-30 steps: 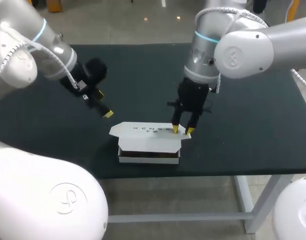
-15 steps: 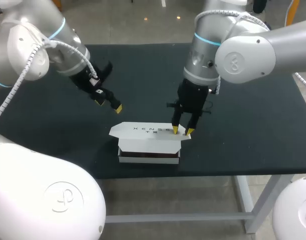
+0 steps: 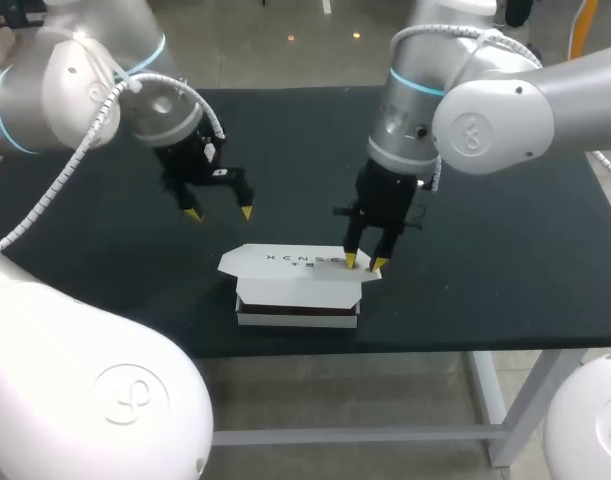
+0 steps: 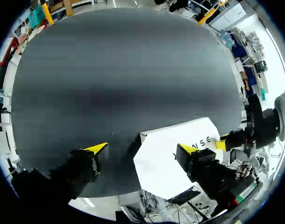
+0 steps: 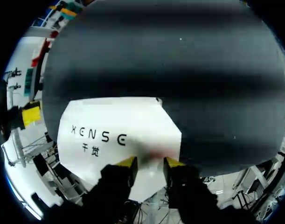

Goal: Assemble the packaging by folding the flat box into shape, placing the metal phone stand inside, and closing the box properly

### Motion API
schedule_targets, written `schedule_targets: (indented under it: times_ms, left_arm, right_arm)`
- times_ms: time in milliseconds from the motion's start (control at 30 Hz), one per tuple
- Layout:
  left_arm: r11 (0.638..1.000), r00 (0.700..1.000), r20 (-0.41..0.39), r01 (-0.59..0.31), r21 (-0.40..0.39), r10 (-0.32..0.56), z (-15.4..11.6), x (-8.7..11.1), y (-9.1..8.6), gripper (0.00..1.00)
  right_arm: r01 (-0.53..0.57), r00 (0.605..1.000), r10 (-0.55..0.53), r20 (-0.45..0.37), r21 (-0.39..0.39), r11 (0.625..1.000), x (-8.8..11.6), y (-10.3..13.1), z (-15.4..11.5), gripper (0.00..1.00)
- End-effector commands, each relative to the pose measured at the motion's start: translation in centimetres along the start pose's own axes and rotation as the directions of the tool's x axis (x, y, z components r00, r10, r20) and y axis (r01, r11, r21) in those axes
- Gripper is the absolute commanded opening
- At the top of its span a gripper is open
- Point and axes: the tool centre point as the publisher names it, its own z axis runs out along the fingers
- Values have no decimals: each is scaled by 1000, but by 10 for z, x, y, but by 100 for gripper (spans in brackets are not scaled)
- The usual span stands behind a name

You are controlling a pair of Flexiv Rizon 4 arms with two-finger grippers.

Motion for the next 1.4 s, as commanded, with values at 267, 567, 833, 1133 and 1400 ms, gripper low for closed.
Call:
schedule_targets:
  times_ms: [267,567,833,1133,1400]
  left_arm:
    - [862,893,52,446,-242,-447,7,6,-11,90]
    - [839,883,95,466,-280,-459,17,18,21,52]
    - [843,880,126,474,-255,-457,15,29,42,60]
    - [847,883,118,470,-248,-455,21,30,67,55]
    - [858,890,87,455,-238,-448,27,26,80,55]
  right_arm:
    - [-9,1000,9,-8,-17,1000,-2,-3,0,40]
    - [-17,1000,17,-11,-24,1000,-6,-2,1,40]
    - [-20,1000,19,-11,-28,999,-6,0,3,40]
    - [-23,1000,22,-15,-29,999,-8,-1,6,40]
    - [-29,999,28,-17,-31,999,-8,-3,7,39]
